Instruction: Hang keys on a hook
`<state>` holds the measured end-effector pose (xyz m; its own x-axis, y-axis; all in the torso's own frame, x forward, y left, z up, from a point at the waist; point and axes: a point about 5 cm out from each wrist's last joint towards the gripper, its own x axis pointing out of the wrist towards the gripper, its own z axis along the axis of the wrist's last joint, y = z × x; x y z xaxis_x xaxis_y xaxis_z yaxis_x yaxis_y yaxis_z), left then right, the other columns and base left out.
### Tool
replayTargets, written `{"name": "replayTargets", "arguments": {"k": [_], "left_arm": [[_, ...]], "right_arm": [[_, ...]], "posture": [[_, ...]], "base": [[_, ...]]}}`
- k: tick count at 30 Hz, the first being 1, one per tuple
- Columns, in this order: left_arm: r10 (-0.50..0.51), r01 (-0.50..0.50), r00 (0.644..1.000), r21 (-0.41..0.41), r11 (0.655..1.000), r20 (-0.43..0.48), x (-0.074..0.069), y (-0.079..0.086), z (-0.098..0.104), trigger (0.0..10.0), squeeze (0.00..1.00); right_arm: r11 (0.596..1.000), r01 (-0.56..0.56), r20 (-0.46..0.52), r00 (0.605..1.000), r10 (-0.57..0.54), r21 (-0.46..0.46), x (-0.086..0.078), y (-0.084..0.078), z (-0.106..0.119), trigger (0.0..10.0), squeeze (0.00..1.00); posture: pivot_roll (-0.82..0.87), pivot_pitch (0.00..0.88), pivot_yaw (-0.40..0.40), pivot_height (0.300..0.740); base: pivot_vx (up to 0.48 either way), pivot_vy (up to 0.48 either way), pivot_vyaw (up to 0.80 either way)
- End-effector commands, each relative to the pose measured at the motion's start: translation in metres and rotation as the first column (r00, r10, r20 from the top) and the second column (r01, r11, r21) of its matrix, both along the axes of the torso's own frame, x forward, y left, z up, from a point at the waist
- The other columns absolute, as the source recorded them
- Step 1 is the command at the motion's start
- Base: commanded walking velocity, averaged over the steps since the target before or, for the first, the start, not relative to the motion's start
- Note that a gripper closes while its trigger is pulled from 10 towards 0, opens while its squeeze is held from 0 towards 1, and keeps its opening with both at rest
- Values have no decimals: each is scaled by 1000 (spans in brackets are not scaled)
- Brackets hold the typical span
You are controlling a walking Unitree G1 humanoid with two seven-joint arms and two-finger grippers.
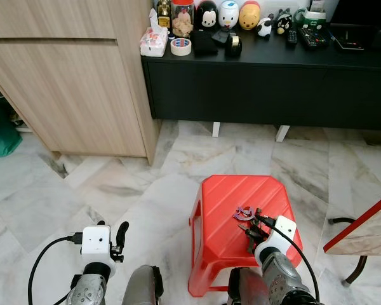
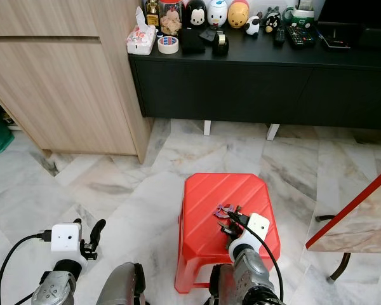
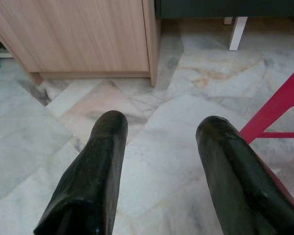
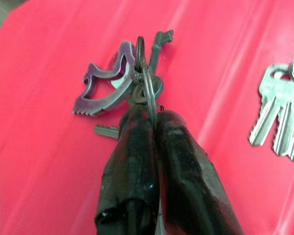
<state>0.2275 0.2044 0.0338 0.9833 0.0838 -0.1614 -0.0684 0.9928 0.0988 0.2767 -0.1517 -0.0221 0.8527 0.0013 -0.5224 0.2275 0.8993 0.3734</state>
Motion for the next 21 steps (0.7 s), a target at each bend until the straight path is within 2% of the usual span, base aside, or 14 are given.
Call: {"name": "replayTargets", "arguments": {"k": [1,4,8,11,12,13,18,21], "left_arm": [[7,-7,1000,11,1000,-30,-1,1,-6,10000,0],[14,-14,1000,9,1000,-24,4,-1,-6,10000,0],[17,-17,1000,7,1000,-19,7,-1,-6,10000,0],[30,-30,999,12,999,-15,13,2,-6,10000,0],[47,-47,999,17,999,-11,16,7,-6,10000,0],[52,-52,999,18,998,-12,17,8,-6,10000,0],[94,-93,994,15,996,-58,13,18,-17,10000,0],[121,-119,989,28,993,-87,9,24,-25,10000,0]], "right_arm": [[1000,-15,67,998,16,-25,7,1,9,0,0],[997,-40,128,991,48,-63,12,2,16,0,0],[996,-45,158,986,57,-79,14,2,19,0,0],[985,-86,216,969,117,-148,17,3,26,0,0],[972,-111,246,956,162,-207,19,3,31,4902,0],[970,-112,258,951,168,-217,20,3,33,10000,0],[957,-113,306,932,195,-267,21,-3,40,10000,0],[961,-87,345,922,177,-262,20,-9,45,10000,0]], "posture": [[107,114,-23,607],[104,95,-29,607],[103,85,-30,607],[94,62,-31,607],[93,54,-33,607],[93,51,-33,607],[84,25,-37,607],[76,14,-42,607]], "base": [[0,0,0],[0,0,0],[0,0,0],[0,0,0],[0,0,0],[0,0,0],[0,0,0],[0,0,0]]}}
